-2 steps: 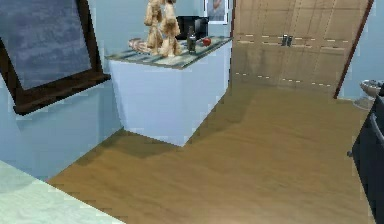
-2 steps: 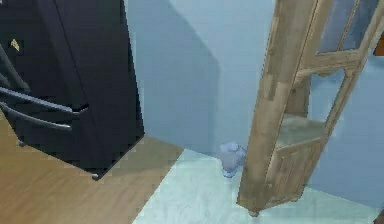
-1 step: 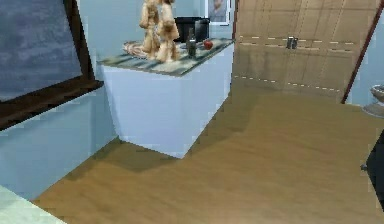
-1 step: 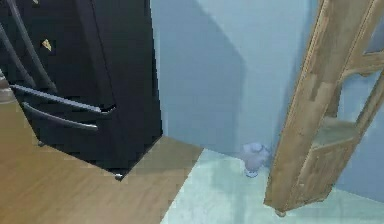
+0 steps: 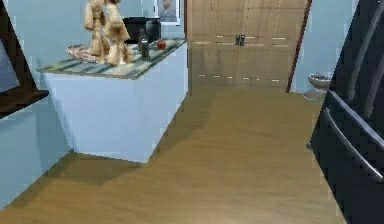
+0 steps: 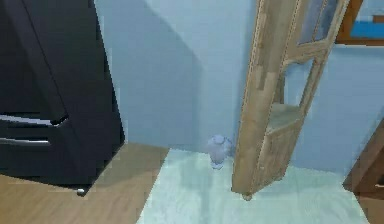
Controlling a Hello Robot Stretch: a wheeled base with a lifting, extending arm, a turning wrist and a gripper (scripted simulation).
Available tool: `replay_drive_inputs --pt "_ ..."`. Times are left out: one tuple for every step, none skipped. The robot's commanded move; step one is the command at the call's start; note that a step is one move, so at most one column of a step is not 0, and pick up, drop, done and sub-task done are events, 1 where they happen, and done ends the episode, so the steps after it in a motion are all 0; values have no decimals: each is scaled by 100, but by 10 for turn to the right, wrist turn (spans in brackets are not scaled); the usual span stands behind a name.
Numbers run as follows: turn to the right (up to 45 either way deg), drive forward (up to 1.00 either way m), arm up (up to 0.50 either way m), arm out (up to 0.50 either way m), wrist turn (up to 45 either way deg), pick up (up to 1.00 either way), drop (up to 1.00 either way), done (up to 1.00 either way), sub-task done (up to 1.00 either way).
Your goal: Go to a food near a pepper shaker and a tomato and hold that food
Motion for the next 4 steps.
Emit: replay_drive_inputs --pt "0 100 0 0 0 0 0 0 0" --pt "90 0 0 0 0 0 0 0 0" --pt "0 25 0 0 0 0 0 0 0" --pt "450 0 0 0 0 0 0 0 0"
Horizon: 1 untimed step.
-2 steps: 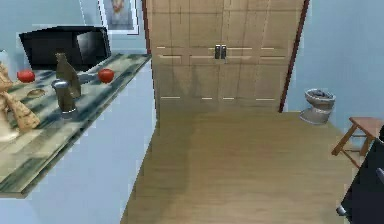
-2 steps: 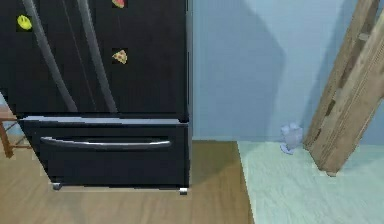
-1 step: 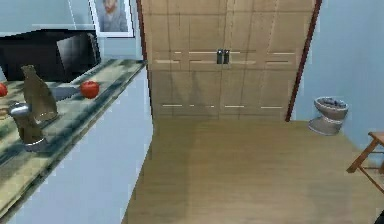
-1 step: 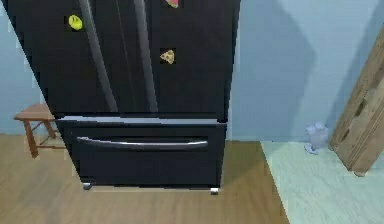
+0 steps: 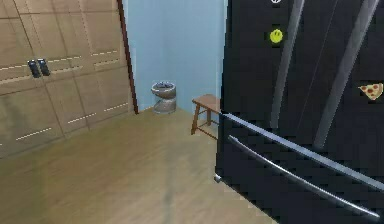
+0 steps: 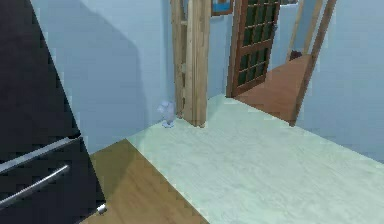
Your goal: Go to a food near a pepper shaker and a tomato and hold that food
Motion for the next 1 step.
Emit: replay_drive_inputs --pt "180 0 0 0 0 0 0 0 0"
